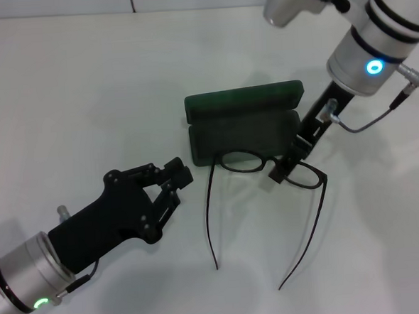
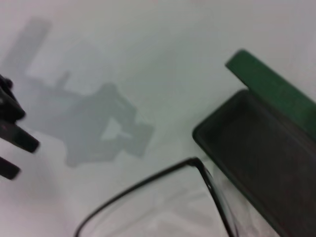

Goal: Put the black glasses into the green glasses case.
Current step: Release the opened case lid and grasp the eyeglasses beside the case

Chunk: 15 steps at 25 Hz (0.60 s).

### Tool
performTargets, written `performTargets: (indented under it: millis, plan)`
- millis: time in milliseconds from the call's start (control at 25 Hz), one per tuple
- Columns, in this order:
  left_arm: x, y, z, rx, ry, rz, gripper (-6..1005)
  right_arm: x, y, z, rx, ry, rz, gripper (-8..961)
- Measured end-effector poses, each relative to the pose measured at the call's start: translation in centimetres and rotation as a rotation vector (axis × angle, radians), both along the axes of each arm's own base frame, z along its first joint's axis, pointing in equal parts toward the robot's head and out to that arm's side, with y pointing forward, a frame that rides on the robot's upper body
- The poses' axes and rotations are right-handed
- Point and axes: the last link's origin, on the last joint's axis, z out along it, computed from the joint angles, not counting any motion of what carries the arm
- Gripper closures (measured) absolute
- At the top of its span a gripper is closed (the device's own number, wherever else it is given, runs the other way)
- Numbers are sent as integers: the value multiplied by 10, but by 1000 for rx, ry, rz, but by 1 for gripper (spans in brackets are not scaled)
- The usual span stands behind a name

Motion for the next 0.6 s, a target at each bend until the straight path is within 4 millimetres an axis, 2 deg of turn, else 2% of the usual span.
performTargets:
  millis: [280,600]
  plan:
    - [2,3,-3,-9,2,-5,874,9,-4,-10,-3,-49,65,402]
    - [5,7,-5,-19,5,-10,883,1,-2,-13,9,-27,118,409]
